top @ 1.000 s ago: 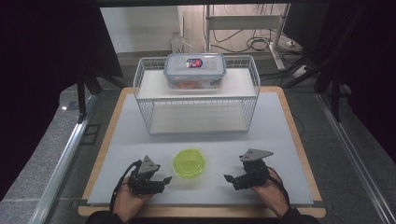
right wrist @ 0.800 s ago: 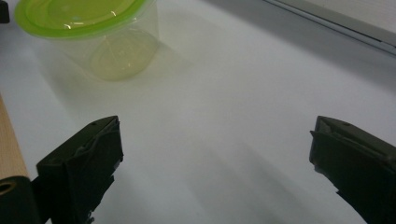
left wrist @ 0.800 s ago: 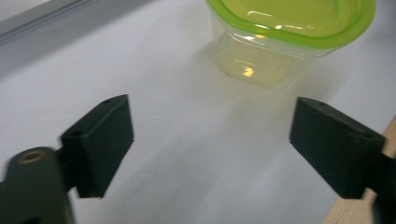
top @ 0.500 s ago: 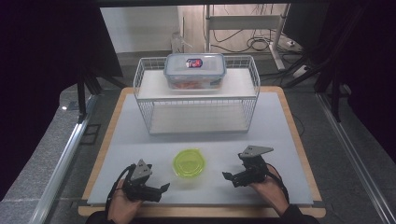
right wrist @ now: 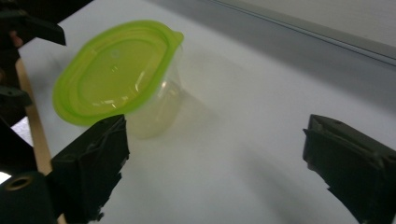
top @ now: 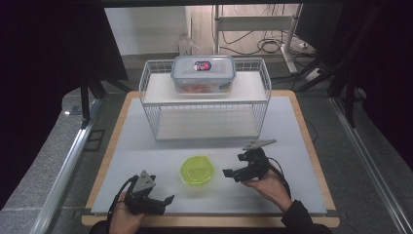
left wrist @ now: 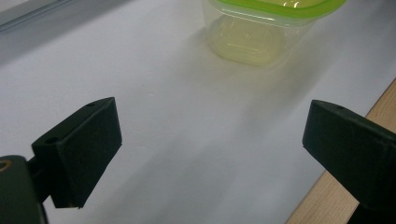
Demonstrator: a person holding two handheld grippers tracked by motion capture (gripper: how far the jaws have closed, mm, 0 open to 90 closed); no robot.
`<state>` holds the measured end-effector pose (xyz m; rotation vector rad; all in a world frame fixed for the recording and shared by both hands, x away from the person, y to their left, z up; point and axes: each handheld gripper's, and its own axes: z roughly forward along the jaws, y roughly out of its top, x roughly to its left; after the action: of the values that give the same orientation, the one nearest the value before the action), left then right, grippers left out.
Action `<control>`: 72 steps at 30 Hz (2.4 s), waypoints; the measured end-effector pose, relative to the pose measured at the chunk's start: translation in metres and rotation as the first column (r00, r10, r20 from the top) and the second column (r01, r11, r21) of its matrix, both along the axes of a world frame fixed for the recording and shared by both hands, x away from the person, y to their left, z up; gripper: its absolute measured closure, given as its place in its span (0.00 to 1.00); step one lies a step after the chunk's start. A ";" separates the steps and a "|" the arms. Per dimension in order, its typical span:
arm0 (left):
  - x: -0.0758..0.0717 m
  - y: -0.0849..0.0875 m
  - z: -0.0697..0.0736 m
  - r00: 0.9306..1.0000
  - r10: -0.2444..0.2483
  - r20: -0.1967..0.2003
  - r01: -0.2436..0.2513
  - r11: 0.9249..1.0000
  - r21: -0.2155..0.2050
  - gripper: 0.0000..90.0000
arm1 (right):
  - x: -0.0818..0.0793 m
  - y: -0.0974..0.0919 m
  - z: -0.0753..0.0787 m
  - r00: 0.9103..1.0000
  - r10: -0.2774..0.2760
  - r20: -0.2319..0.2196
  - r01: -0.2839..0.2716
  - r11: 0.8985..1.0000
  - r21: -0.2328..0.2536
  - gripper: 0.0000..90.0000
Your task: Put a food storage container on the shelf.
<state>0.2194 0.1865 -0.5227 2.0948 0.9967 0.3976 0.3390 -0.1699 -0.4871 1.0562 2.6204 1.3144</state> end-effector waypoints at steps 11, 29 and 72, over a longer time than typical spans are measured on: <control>0.000 0.000 0.000 1.000 -0.003 -0.004 0.002 1.000 -0.002 0.06 | 0.019 0.033 0.004 0.996 0.051 -0.071 -0.047 0.998 0.047 0.37; 0.000 0.000 -0.001 1.000 -0.017 -0.014 0.017 1.000 0.005 0.07 | 0.044 0.052 -0.015 0.958 0.094 -0.270 -0.055 0.987 0.149 0.78; 0.000 -0.001 -0.001 1.000 -0.017 -0.015 0.017 1.000 0.005 0.07 | 0.039 0.026 0.028 0.969 0.099 -0.225 -0.023 0.947 0.321 0.94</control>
<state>0.2193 0.1857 -0.5241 2.1126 0.9874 0.3767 0.3783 -0.1437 -0.4590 1.2529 2.6852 1.7751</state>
